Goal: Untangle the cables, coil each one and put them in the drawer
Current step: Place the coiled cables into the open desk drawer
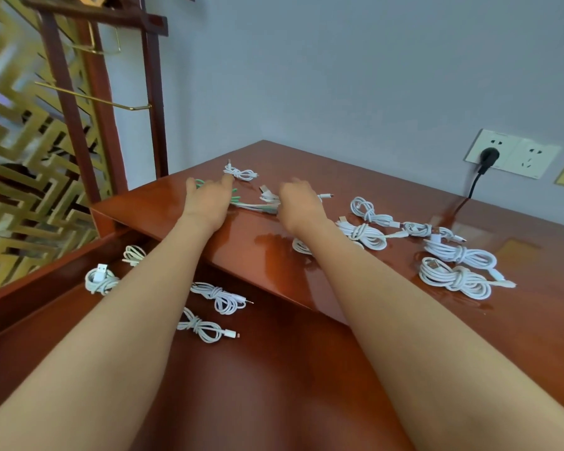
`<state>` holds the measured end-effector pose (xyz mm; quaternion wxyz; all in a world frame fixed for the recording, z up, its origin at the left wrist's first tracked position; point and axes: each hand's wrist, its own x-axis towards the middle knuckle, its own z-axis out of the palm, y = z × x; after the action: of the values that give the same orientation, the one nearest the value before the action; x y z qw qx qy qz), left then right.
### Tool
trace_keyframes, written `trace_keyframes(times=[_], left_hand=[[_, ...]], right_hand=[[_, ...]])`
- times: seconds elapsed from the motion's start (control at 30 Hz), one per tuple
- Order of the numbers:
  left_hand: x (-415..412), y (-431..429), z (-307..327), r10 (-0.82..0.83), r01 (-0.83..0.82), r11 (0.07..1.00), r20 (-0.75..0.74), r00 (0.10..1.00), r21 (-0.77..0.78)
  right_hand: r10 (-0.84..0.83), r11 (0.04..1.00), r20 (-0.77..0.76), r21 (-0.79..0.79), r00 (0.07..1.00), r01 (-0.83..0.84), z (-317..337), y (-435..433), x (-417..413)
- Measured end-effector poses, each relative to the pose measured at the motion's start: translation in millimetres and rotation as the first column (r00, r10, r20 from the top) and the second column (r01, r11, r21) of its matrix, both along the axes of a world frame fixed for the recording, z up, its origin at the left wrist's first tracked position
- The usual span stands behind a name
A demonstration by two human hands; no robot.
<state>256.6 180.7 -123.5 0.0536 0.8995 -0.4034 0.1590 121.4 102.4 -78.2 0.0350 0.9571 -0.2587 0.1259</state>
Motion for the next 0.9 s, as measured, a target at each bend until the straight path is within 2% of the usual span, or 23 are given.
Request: trace_keyframes(times=[0.07,0.13,0.2,0.27,0.33,0.5,0.67,0.9], left_hand=[[0.1,15.3,1.8,-0.032,0.032,0.999,-0.007,0.999,0.019],[-1.3,31.6,9.2,-0.082,0.083,0.996,-0.075,0.994,0.022],[-0.5,49.4,19.8,-0.116,0.126,0.992,-0.238,0.964,0.026],[4.6,66.6,30.5,-0.129,0.15,0.989,-0.42,0.898,0.017],[5.5,83.9,40.0,-0.122,0.168,0.985,-0.506,0.854,0.048],[-1.5,122.3,58.5,-0.048,0.199,0.96,-0.583,0.811,0.197],[-0.4,164.8,54.9,0.08,0.167,0.934,-0.642,0.763,0.315],[-8.2,194.7,24.2,0.2,0.14,0.863,-0.582,0.788,0.485]], right_hand=[[0.047,0.999,0.048,0.01,0.998,-0.048,3.6,10.4,1.3],[0.079,0.996,0.078,0.023,0.994,-0.081,5.4,23.0,2.3],[0.099,0.991,0.111,0.077,0.989,-0.108,5.7,36.8,3.5],[0.111,0.974,0.129,0.183,0.985,-0.134,5.0,50.4,5.6],[0.108,0.944,0.119,0.299,0.987,-0.14,2.8,64.0,9.1],[0.218,0.862,-0.095,0.485,0.971,-0.146,-2.6,96.7,13.1],[0.341,0.771,-0.349,0.635,0.873,-0.047,-7.6,127.8,9.6],[0.421,0.78,-0.475,0.624,0.773,-0.041,-40.7,154.4,6.1]])
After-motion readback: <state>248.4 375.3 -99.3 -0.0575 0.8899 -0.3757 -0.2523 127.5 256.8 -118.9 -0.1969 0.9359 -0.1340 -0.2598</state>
